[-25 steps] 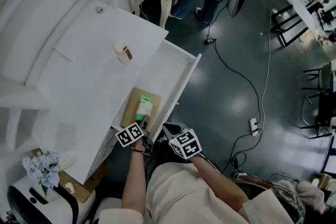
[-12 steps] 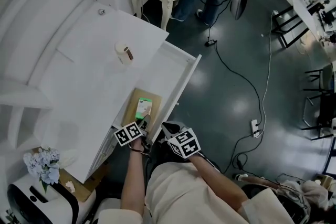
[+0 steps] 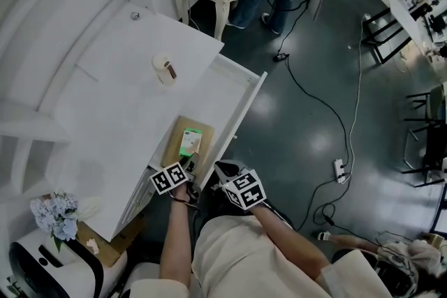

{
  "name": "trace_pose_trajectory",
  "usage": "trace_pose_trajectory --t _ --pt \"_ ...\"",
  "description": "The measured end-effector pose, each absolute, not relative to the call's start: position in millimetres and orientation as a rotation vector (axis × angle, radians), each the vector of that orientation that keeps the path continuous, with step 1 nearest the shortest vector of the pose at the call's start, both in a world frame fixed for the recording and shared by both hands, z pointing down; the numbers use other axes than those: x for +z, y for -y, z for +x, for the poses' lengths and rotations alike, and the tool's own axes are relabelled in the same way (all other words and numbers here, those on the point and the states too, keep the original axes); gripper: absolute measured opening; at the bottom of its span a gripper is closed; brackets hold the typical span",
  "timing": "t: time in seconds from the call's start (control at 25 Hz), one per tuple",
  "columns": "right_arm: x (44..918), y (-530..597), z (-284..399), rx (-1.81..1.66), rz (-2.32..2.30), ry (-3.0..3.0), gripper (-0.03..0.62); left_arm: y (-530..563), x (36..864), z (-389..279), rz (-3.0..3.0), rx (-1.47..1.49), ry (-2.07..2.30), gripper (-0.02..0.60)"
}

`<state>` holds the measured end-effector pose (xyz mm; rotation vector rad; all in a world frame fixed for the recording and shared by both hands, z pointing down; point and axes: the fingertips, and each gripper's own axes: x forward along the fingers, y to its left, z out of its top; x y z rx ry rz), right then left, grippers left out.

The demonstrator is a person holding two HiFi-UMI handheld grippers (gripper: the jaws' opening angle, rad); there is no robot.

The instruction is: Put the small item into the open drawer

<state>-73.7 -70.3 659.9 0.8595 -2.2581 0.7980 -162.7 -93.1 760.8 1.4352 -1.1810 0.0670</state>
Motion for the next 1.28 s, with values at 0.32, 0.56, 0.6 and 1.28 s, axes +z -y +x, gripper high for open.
trace_pose_trajectory --t 0.32,0.56,0.6,1.28 --pt "658.3 66.0 -76.7 0.788 0.844 2.270 0.023 87.9 750.9 -164.0 1.466 0.073 1.201 0.250" --pt "659.6 63.5 -78.4 0.790 0.830 2.277 0.023 89.6 724.1 -168.1 1.535 0.051 1.245 0.250" --pt "659.3 63.3 -78.6 0.789 0.828 2.278 0.023 90.6 717.2 -170.2 1.544 0.032 1.257 0.250" --pt "657.9 68.3 -80.3 0.768 0.817 2.294 0.025 59.6 667.6 -188.5 1.780 0.278 1.426 0.250"
